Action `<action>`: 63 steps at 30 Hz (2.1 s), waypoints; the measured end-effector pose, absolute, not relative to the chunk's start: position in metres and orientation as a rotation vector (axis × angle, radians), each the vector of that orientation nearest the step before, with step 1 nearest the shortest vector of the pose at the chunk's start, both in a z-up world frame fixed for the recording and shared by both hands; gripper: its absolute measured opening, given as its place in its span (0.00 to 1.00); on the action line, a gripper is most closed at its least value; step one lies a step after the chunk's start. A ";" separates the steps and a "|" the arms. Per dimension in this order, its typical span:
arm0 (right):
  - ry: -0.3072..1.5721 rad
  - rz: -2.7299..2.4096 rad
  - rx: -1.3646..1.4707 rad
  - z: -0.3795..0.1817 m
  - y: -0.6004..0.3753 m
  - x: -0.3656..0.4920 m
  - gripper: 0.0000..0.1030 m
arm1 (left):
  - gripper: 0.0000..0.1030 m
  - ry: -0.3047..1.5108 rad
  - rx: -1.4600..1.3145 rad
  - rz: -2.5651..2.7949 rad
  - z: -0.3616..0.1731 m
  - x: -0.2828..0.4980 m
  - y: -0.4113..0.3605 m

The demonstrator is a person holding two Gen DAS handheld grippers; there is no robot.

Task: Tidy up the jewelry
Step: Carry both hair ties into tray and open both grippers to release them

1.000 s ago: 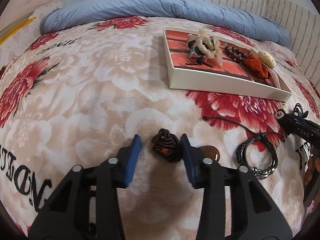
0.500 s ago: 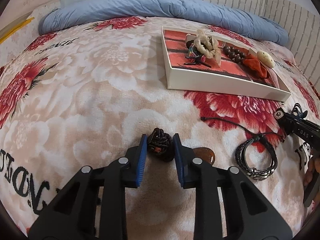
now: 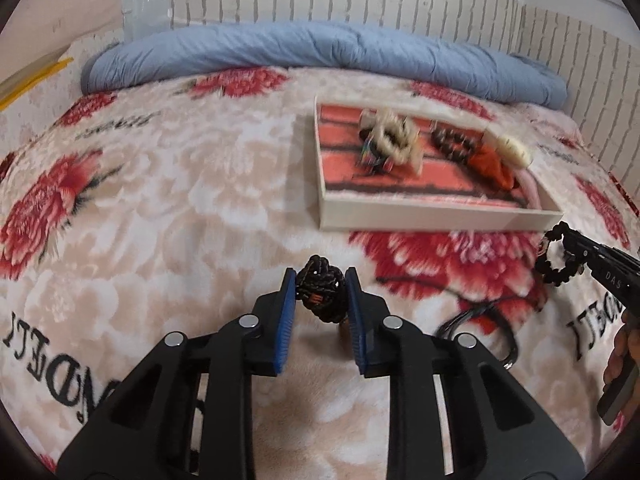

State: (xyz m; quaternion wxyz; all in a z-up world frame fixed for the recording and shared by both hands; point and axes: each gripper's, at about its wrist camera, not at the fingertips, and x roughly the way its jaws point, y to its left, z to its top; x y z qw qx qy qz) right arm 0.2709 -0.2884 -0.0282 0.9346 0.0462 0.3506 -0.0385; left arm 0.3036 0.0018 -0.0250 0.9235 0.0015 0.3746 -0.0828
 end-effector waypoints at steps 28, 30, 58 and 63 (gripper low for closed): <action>0.579 -0.007 0.140 0.013 -0.277 0.349 0.10 | 0.23 0.602 0.023 -0.257 0.040 0.410 -0.080; 0.585 -0.005 0.143 0.007 -0.277 0.352 0.10 | 0.23 0.611 0.030 -0.258 0.029 0.416 -0.082; 0.760 -0.022 0.070 -0.043 -0.264 0.375 0.11 | 0.23 0.781 0.051 -0.239 -0.040 0.440 -0.084; 0.774 -0.021 0.075 -0.048 -0.266 0.377 0.11 | 0.24 0.770 0.070 -0.235 -0.042 0.436 -0.087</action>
